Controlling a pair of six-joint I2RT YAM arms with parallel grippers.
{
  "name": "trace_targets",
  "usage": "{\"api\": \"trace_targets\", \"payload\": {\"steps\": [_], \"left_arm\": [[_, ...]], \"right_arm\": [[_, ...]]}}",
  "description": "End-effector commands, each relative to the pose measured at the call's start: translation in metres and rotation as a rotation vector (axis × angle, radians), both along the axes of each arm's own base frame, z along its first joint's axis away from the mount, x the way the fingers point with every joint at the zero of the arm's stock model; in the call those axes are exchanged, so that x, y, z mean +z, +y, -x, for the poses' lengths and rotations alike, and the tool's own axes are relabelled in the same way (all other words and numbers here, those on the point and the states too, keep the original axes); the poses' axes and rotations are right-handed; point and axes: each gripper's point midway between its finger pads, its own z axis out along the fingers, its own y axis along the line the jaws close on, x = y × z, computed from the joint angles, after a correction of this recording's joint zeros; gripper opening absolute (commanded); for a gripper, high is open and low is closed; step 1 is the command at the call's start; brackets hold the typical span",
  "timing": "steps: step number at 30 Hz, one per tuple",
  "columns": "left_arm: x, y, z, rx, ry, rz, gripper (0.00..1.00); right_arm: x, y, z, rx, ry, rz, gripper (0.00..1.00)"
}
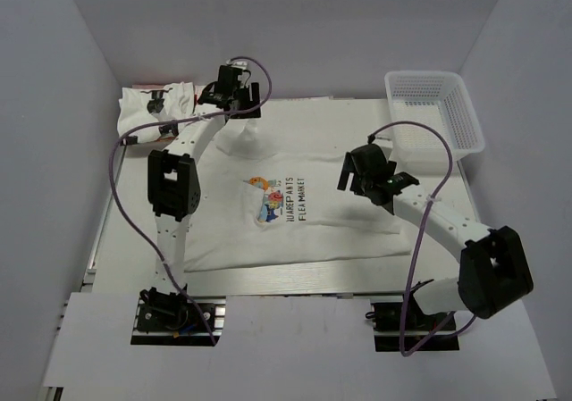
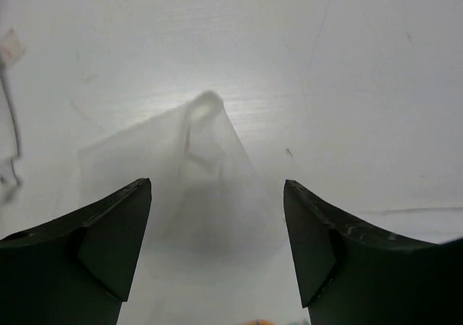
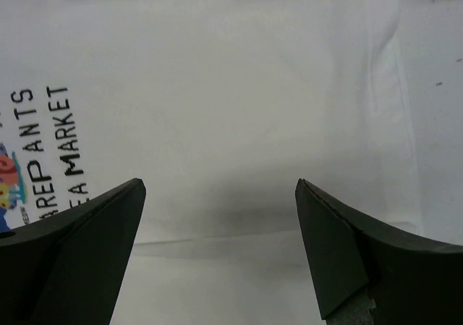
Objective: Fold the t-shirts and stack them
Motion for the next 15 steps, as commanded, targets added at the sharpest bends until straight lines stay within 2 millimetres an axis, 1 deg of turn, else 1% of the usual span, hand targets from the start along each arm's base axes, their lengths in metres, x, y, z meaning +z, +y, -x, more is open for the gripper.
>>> {"api": "trace_targets", "payload": {"steps": [1, 2, 3, 4, 5, 6, 7, 8, 9, 10, 11, 12, 13, 14, 15], "left_arm": [[-0.010, 0.000, -0.028, -0.098, -0.031, -0.104, 0.82], [-0.025, 0.002, -0.035, -0.096, -0.026, -0.131, 0.80], [-0.025, 0.003, -0.040, -0.097, -0.040, -0.144, 0.80], [-0.023, -0.002, -0.046, -0.107, -0.071, -0.158, 0.77], [-0.020, -0.001, -0.049, -0.105, -0.088, -0.168, 0.77], [-0.024, -0.002, -0.052, -0.104, -0.092, -0.167, 0.76], [-0.026, -0.002, -0.056, -0.110, -0.108, -0.173, 0.76], [-0.024, 0.001, -0.059, -0.093, -0.120, -0.184, 0.72], [-0.032, 0.003, -0.059, -0.086, -0.108, -0.194, 0.70], [-0.030, 0.005, -0.062, -0.072, -0.120, -0.200, 0.70], [-0.042, 0.004, -0.064, -0.079, -0.111, -0.210, 0.64], [-0.038, 0.006, -0.066, -0.068, -0.121, -0.215, 0.61], [-0.045, 0.005, -0.068, -0.069, -0.118, -0.216, 0.57], [-0.051, 0.006, -0.068, -0.076, -0.110, -0.226, 0.47], [-0.051, 0.006, -0.068, -0.076, -0.110, -0.227, 0.41]], "right_arm": [[0.024, -0.005, -0.034, -0.074, -0.085, 0.030, 0.90], [0.024, -0.008, -0.037, -0.083, -0.085, 0.050, 0.90], [0.029, -0.007, -0.042, -0.086, -0.094, 0.052, 0.90], [0.034, -0.007, -0.047, -0.097, -0.106, 0.054, 0.90], [0.025, -0.011, -0.051, -0.105, -0.081, 0.077, 0.90], [0.034, -0.011, -0.058, -0.109, -0.098, 0.079, 0.90], [0.030, -0.012, -0.061, -0.118, -0.092, 0.095, 0.90], [0.025, -0.019, -0.065, -0.141, -0.078, 0.118, 0.90], [0.030, -0.018, -0.071, -0.147, -0.091, 0.115, 0.90], [0.029, -0.020, -0.078, -0.154, -0.087, 0.124, 0.90], [0.028, -0.021, -0.081, -0.161, -0.086, 0.122, 0.90], [0.022, -0.021, -0.088, -0.162, -0.071, 0.126, 0.90], [0.026, -0.018, -0.094, -0.157, -0.077, 0.125, 0.90], [0.029, -0.016, -0.101, -0.157, -0.083, 0.113, 0.90], [0.013, -0.020, -0.105, -0.165, -0.046, 0.132, 0.90]]}}
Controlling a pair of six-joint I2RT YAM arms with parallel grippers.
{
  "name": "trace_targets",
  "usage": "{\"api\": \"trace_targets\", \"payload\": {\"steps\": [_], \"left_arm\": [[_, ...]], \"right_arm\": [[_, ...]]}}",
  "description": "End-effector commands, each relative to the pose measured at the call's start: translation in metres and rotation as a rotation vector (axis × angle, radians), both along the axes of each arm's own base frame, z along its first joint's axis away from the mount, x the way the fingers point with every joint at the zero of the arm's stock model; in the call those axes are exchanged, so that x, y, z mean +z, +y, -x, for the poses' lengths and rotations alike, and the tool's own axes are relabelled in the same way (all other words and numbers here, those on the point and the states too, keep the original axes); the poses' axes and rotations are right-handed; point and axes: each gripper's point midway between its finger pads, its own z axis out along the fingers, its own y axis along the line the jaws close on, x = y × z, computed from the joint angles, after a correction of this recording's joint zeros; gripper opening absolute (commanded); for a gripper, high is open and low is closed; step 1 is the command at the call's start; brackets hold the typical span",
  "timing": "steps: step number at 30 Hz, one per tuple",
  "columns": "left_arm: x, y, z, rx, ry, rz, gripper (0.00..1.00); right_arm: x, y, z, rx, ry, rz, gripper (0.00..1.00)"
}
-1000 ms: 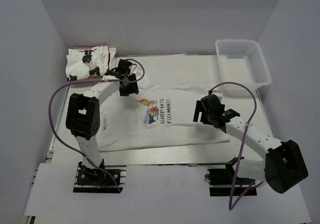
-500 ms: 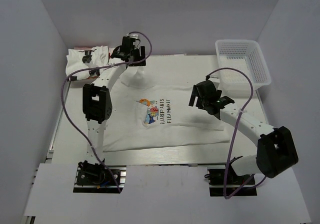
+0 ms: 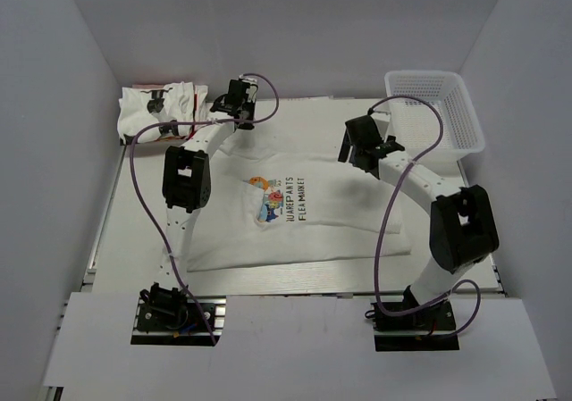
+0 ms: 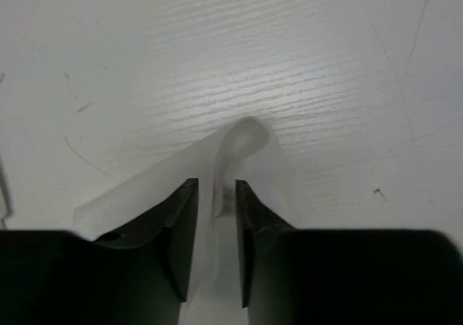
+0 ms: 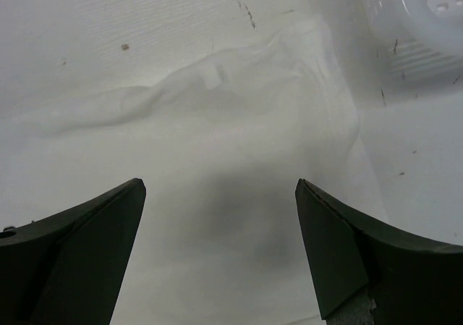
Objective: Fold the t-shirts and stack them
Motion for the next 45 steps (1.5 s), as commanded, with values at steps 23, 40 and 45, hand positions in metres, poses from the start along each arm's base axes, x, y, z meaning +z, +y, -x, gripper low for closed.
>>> {"api": "trace_targets", "payload": {"steps": [23, 40, 45], "left_arm": [[0.083, 0.016, 0.020, -0.010, -0.150, -0.012, 0.00], [-0.006, 0.067, 0.023, 0.078, 0.061, -0.229, 0.59], [-0.009, 0.069, 0.017, 0.100, 0.045, -0.231, 0.33]], "right_arm": [[-0.067, -0.006, -0.139, -0.121, 0.151, 0.088, 0.88], [-0.092, -0.024, -0.108, -0.128, 0.236, 0.152, 0.86], [-0.095, -0.025, -0.102, -0.123, 0.250, 0.145, 0.59]]}}
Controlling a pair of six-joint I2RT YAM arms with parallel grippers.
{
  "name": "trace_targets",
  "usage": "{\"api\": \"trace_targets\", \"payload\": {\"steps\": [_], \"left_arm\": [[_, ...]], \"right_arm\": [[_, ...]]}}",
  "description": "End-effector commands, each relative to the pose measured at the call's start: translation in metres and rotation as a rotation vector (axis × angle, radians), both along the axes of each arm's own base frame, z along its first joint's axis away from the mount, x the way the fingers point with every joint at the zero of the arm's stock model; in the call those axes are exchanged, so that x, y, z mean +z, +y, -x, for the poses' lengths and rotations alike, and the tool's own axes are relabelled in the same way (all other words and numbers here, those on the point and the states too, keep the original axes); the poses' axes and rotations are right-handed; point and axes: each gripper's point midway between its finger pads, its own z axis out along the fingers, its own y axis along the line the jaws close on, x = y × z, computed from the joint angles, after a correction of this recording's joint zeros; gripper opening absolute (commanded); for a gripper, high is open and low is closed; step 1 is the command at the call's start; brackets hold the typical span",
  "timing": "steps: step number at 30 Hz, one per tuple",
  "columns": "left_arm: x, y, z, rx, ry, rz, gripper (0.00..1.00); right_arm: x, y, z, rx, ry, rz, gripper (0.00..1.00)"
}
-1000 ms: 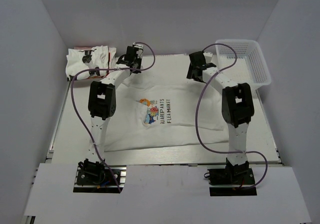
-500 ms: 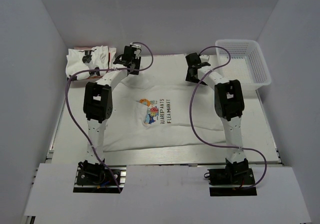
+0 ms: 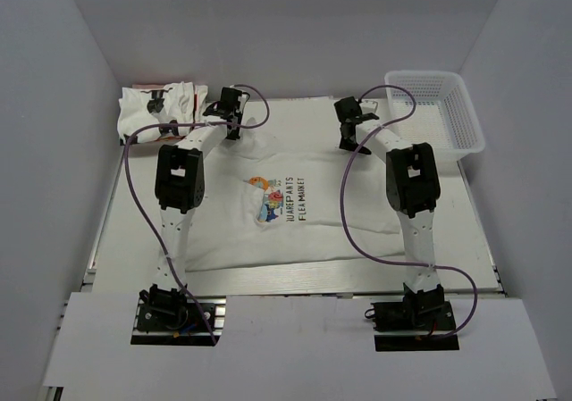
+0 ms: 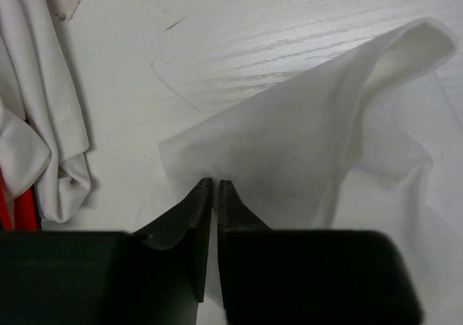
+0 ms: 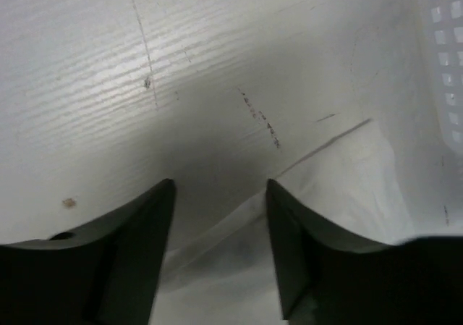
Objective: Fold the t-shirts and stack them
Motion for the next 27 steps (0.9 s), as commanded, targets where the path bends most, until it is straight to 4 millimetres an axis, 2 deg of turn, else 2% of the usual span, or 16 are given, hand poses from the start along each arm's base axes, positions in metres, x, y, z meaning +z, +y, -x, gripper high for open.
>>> {"api": "trace_targets", "payload": {"steps": [1, 2, 3, 5, 6, 7, 8, 9, 10, 11, 13, 15, 16, 19, 24, 27], "left_arm": [[0.012, 0.005, -0.007, 0.021, -0.033, -0.023, 0.16], [0.012, 0.003, -0.007, 0.021, -0.032, -0.006, 0.06], [0.020, 0.002, -0.008, 0.022, -0.046, -0.003, 0.00], [0.028, 0.000, -0.007, 0.011, -0.055, 0.012, 0.00], [0.040, -0.002, -0.007, 0.005, -0.078, 0.024, 0.00], [0.047, -0.002, -0.008, 0.013, -0.096, 0.036, 0.00], [0.047, -0.003, -0.002, 0.005, -0.085, 0.042, 0.00], [0.069, -0.006, -0.004, 0.002, -0.133, 0.070, 0.00], [0.077, -0.005, -0.002, 0.001, -0.150, 0.075, 0.00], [0.073, -0.004, 0.006, 0.011, -0.141, 0.082, 0.00], [0.087, -0.012, 0.011, -0.027, -0.162, 0.125, 0.00], [0.105, -0.014, 0.021, -0.038, -0.181, 0.153, 0.00], [0.114, -0.014, 0.021, -0.033, -0.196, 0.163, 0.00], [0.130, -0.017, 0.029, -0.033, -0.211, 0.197, 0.00], [0.132, -0.016, 0.044, -0.039, -0.212, 0.215, 0.00], [0.128, -0.018, 0.047, -0.040, -0.205, 0.228, 0.00]], "right_arm": [[0.002, -0.011, 0.018, -0.011, 0.046, 0.020, 0.54], [0.005, -0.010, 0.017, -0.008, 0.036, 0.017, 0.47], [0.001, -0.012, 0.020, -0.007, 0.040, 0.023, 0.31], [0.011, -0.012, 0.016, 0.000, 0.012, 0.022, 0.21], [0.017, -0.010, 0.013, 0.004, -0.005, 0.020, 0.14], [0.020, -0.010, 0.011, 0.009, -0.017, 0.023, 0.14], [0.028, -0.010, 0.008, 0.011, -0.035, 0.020, 0.08], [0.038, -0.011, 0.005, 0.007, -0.061, 0.020, 0.00], [0.042, -0.009, 0.003, 0.011, -0.073, 0.017, 0.00], [0.054, -0.009, 0.003, 0.015, -0.096, 0.019, 0.00], [0.057, -0.009, 0.001, 0.033, -0.113, 0.023, 0.00], [0.075, -0.006, -0.002, 0.054, -0.160, 0.006, 0.00], [0.072, -0.007, 0.003, 0.062, -0.149, 0.009, 0.00], [0.093, -0.002, 0.007, 0.090, -0.207, -0.035, 0.00], [0.110, -0.001, 0.019, 0.114, -0.250, -0.070, 0.00], [0.104, -0.004, 0.026, 0.114, -0.239, -0.073, 0.00]]}}
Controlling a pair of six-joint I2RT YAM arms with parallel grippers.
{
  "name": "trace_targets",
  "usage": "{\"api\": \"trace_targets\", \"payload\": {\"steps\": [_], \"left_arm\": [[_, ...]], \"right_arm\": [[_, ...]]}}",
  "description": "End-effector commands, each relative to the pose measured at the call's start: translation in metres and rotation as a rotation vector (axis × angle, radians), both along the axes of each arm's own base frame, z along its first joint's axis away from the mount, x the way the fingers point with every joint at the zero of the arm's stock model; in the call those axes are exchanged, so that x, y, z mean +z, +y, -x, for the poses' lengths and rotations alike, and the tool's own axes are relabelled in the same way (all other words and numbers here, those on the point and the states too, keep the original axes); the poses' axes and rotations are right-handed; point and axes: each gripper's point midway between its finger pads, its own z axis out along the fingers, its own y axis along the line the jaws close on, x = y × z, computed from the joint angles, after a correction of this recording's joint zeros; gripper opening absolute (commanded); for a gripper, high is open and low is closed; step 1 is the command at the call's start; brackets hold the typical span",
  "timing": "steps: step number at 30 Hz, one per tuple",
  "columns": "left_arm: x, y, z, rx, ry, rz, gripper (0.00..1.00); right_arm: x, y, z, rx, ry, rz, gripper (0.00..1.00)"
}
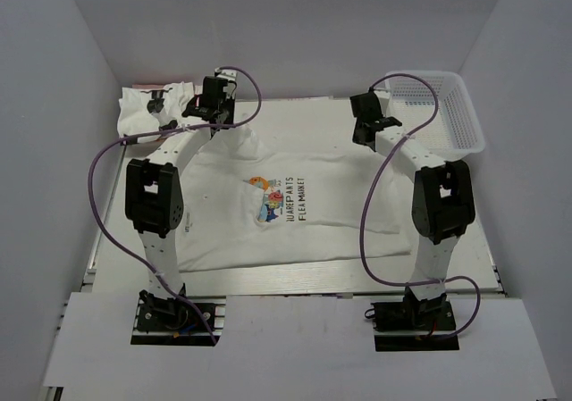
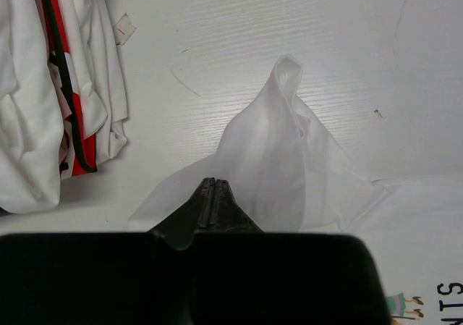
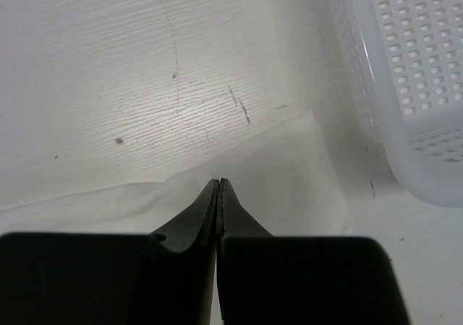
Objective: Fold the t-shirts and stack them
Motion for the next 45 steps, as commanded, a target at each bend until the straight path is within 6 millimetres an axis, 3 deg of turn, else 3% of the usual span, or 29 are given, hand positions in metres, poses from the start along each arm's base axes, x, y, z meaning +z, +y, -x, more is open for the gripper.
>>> {"api": "trace_targets", "payload": {"steps": [1, 5, 6, 7, 9, 11, 12, 16, 21, 24, 25, 26, 29, 30, 32, 34, 35, 38, 40, 41, 42, 43, 44, 45], "left_arm": [[0.010, -0.006, 0.006, -0.005, -0.016, 0.053, 0.00], [0.006, -0.004, 0.010, 0.016, -0.016, 0.067, 0.00], [0.009, -0.003, 0.012, 0.016, -0.030, 0.070, 0.00], [0.018, -0.003, 0.012, 0.015, -0.046, 0.074, 0.00], [0.021, -0.005, 0.014, 0.013, -0.056, 0.090, 0.00], [0.024, -0.005, 0.016, 0.017, -0.073, 0.102, 0.00], [0.018, -0.004, 0.018, 0.018, -0.060, 0.099, 0.00], [0.015, -0.004, 0.021, 0.023, -0.058, 0.106, 0.00], [0.011, -0.003, 0.023, 0.024, -0.048, 0.103, 0.00], [0.012, -0.005, 0.024, 0.016, -0.053, 0.110, 0.00], [0.008, -0.004, 0.026, 0.016, -0.044, 0.108, 0.00], [0.013, -0.004, 0.026, 0.016, -0.053, 0.110, 0.00], [0.018, -0.004, 0.032, 0.028, -0.058, 0.129, 0.00], [0.023, -0.003, 0.033, 0.027, -0.068, 0.132, 0.00], [0.018, -0.002, 0.043, 0.037, -0.051, 0.140, 0.00], [0.029, -0.001, 0.052, 0.054, -0.067, 0.171, 0.00], [0.024, 0.001, 0.059, 0.061, -0.053, 0.176, 0.00], [0.032, -0.004, 0.079, 0.053, -0.063, 0.219, 0.00], [0.037, -0.005, 0.089, 0.069, -0.072, 0.239, 0.00], [0.028, -0.002, 0.100, 0.080, -0.044, 0.242, 0.00], [0.039, 0.001, 0.108, 0.102, -0.070, 0.259, 0.00], [0.033, 0.005, 0.119, 0.155, -0.041, 0.293, 0.00], [0.015, 0.010, 0.135, 0.187, 0.004, 0.294, 0.00], [0.010, 0.011, 0.145, 0.204, 0.014, 0.311, 0.00]], "right_arm": [[0.012, 0.001, -0.002, 0.018, -0.054, -0.020, 0.00], [-0.006, -0.003, -0.002, -0.010, 0.005, 0.009, 0.02], [-0.001, -0.001, -0.006, -0.010, 0.004, 0.007, 0.04], [-0.018, 0.000, -0.006, -0.007, 0.044, 0.014, 0.10], [-0.021, -0.001, -0.008, -0.018, 0.053, 0.015, 0.21], [-0.037, 0.004, -0.011, -0.003, 0.084, 0.005, 0.33], [-0.038, 0.006, -0.013, 0.002, 0.089, -0.005, 0.44], [-0.061, 0.009, -0.019, 0.014, 0.140, -0.035, 0.65], [-0.086, -0.001, -0.014, -0.015, 0.206, -0.020, 0.66], [-0.098, -0.002, -0.013, -0.017, 0.224, -0.024, 0.57], [-0.102, -0.002, -0.013, -0.017, 0.228, -0.024, 0.49], [-0.100, -0.002, -0.014, -0.021, 0.221, -0.032, 0.28], [-0.092, 0.001, -0.017, -0.009, 0.189, -0.044, 0.00], [-0.079, 0.004, -0.018, 0.008, 0.165, -0.048, 0.00], [-0.074, 0.004, -0.018, 0.014, 0.142, -0.057, 0.00], [-0.055, 0.005, -0.015, 0.026, 0.108, -0.062, 0.00], [-0.063, 0.003, -0.008, 0.025, 0.124, -0.060, 0.00], [-0.030, 0.005, 0.001, 0.045, 0.057, -0.083, 0.00], [-0.032, 0.005, 0.010, 0.056, 0.055, -0.092, 0.00], [-0.022, 0.003, 0.017, 0.065, 0.037, -0.099, 0.00], [-0.019, 0.004, 0.019, 0.073, 0.030, -0.103, 0.00], [-0.025, 0.007, 0.027, 0.088, 0.052, -0.115, 0.00], [-0.018, 0.006, 0.034, 0.100, 0.045, -0.119, 0.00], [-0.018, 0.005, 0.039, 0.097, 0.050, -0.125, 0.00]]}}
